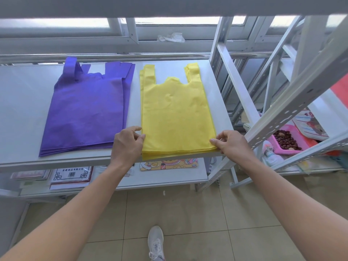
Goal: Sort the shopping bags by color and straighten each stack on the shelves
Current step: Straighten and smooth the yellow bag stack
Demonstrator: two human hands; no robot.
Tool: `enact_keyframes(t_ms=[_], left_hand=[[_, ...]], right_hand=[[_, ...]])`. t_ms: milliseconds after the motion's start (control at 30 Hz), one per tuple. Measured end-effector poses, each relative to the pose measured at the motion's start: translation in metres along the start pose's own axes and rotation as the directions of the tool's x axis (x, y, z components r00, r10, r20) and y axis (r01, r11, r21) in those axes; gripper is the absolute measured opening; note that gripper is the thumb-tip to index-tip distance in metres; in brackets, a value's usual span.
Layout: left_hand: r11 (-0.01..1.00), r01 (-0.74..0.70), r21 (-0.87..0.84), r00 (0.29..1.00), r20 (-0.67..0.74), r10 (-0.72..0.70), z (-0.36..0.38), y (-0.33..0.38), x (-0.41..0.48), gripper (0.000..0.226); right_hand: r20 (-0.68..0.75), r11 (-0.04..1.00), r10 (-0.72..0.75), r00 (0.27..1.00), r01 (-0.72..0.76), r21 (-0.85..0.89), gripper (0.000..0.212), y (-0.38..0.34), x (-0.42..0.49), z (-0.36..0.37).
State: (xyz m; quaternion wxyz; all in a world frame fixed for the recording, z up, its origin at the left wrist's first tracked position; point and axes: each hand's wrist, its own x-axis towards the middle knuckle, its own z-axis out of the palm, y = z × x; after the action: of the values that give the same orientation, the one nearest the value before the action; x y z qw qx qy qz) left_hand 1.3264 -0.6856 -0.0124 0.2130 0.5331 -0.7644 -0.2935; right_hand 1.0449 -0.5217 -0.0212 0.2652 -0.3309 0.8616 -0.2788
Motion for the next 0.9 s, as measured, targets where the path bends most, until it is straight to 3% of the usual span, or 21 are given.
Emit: enact_keyframes(t_ms=[300,400,500,567,767,900], left_hand=[[0.998,-0.017,0.056,1.000,0.003,0.017,0.005,-0.009,0.000,0.039],[0.985,-0.148,0.094,0.989,0.009,0.148,0.009,-0.018,-0.003,0.036],[0.896,-0.437,0.081,0.891,0.177,0.418,0.009,-0.019,-0.006,0.021],[0.819,-0.554,0.149,0.816,0.292,0.499,0.007,-0.016,-0.008,0.029],[0.678,-0.688,0.257,0.714,0.403,0.572,-0.001,-0.007,0.001,0.037],[0.699,-0.684,0.210,0.707,0.427,0.563,-0.011,-0.005,0.006,0.027]], right_hand=[[-0.026,1.000,0.013,1.000,-0.013,-0.003,0.024,-0.002,0.001,0.002],[-0.034,1.000,0.015,0.999,-0.016,-0.013,0.025,-0.003,-0.002,0.001],[-0.040,1.000,0.018,0.999,-0.019,-0.008,0.026,-0.001,-0.003,0.001],[-0.045,1.000,0.020,0.999,-0.020,-0.009,0.025,-0.001,-0.004,0.000],[-0.028,1.000,0.010,1.000,-0.011,-0.028,0.027,-0.004,-0.009,-0.003],[-0.004,1.000,0.025,1.000,-0.025,-0.004,0.031,-0.006,-0.014,-0.005]])
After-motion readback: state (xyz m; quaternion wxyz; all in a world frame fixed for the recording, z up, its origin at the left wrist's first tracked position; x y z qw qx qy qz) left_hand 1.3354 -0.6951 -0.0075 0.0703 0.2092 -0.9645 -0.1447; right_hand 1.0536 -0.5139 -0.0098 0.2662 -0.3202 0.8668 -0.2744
